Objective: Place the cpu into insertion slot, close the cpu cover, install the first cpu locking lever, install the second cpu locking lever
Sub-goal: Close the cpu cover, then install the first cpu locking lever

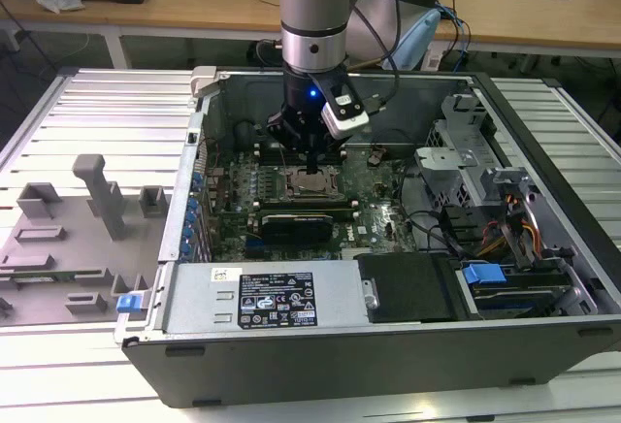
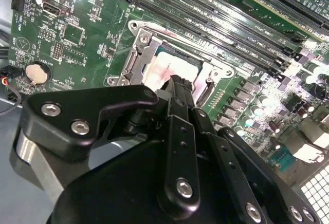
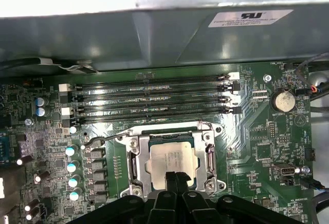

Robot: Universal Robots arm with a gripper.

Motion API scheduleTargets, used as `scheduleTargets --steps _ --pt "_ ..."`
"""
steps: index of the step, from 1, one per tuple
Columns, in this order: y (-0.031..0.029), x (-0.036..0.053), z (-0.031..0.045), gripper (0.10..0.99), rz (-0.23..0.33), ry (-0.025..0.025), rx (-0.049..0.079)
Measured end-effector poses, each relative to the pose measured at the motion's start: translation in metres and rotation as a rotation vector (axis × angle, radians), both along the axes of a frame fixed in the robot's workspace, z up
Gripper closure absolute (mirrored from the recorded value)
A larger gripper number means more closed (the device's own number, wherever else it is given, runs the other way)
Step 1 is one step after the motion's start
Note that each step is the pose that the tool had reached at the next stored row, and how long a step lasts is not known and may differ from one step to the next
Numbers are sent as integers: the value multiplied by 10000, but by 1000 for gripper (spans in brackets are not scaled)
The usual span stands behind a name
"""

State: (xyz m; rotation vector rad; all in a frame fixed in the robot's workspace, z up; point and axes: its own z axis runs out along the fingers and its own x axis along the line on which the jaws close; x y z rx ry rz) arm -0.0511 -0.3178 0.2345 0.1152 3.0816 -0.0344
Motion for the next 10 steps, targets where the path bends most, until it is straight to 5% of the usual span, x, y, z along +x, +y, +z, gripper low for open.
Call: scheduleTargets --steps 10 --pt "0 0 0 980 6 1 -1"
